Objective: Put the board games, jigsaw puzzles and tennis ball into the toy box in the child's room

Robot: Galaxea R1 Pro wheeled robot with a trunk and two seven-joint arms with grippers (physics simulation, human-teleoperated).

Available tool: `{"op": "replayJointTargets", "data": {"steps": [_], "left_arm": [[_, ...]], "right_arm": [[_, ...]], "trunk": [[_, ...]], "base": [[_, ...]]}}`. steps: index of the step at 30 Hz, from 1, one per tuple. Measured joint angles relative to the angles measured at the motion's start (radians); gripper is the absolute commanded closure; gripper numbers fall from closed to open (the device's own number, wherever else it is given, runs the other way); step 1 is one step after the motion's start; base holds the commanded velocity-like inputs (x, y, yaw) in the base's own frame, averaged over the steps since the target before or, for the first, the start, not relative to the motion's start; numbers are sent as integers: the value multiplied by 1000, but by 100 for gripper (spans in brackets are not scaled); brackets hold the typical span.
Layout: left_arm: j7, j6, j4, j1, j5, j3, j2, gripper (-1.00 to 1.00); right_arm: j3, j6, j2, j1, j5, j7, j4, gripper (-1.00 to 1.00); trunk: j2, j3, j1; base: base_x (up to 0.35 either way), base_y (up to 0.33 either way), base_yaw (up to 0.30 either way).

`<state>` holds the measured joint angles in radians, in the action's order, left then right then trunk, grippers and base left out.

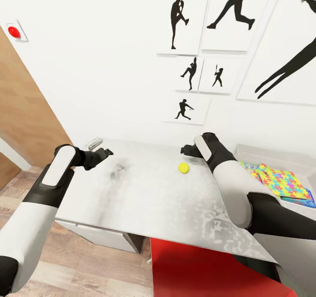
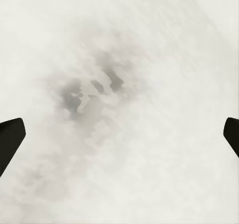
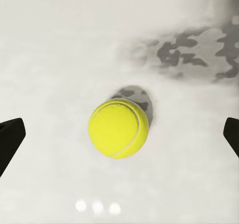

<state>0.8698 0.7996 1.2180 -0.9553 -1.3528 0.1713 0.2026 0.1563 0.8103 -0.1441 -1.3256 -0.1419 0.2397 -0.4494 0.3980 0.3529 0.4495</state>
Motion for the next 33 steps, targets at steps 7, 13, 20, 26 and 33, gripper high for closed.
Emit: {"op": "replayJointTargets", "data": {"steps": [7,13,20,26,33], "left_arm": [[3,0,58,-5,-38,0,-1,-100],[6,0,94,-7,-74,0,-1,-100],[8,0,151,-9,-95,1,-3,-100],[8,0,166,-9,-100,2,-7,-100],[8,0,172,-9,-102,5,-8,-100]], "right_arm": [[0,-1,0,2,0,0,2,-100],[0,-2,1,2,1,0,3,-100],[0,-3,0,4,1,0,4,-100],[0,-4,0,4,2,0,4,-100],[0,-5,-1,4,2,0,4,-100]], "trunk": [[0,11,0],[0,20,0],[0,32,0],[0,41,0],[0,52,0]], "base": [[0,0,0],[0,0,0],[0,0,5],[0,0,42],[0,0,64]]}}
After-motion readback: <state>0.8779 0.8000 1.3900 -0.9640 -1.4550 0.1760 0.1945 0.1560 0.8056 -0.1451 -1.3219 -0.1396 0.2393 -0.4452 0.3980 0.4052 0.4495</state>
